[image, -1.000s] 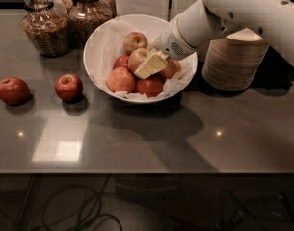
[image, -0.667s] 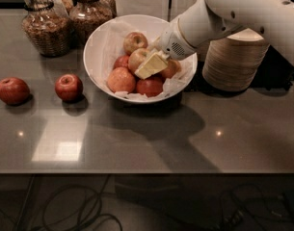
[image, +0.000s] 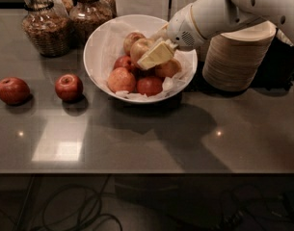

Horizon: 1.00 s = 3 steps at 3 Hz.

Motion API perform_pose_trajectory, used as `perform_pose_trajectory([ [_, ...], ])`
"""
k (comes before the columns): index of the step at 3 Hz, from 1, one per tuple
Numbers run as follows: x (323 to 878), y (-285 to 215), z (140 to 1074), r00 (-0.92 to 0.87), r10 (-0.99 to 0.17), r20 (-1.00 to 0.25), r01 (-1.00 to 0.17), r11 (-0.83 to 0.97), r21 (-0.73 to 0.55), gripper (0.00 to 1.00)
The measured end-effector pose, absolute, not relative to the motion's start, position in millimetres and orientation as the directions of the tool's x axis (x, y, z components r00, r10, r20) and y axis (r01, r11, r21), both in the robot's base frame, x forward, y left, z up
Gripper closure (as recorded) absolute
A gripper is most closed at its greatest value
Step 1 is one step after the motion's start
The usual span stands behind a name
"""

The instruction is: Pick apple from white bowl

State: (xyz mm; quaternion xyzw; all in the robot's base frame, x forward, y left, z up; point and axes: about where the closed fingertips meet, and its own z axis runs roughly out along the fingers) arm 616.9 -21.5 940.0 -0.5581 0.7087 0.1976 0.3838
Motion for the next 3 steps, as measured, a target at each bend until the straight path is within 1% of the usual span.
perform_pose_trajectory([
  [1,612.9,-26.6,958.1,-0.064,-0.605,-0.794,-0.943,0.298,-0.151,1.0],
  [2,601.5,-38.3,992.7,-0.02,-0.569,-0.822,-0.934,0.303,-0.188,1.0],
  [3,601.5,-38.3,992.7,-0.02,-0.569,-0.822,-0.934,0.303,-0.188,1.0],
])
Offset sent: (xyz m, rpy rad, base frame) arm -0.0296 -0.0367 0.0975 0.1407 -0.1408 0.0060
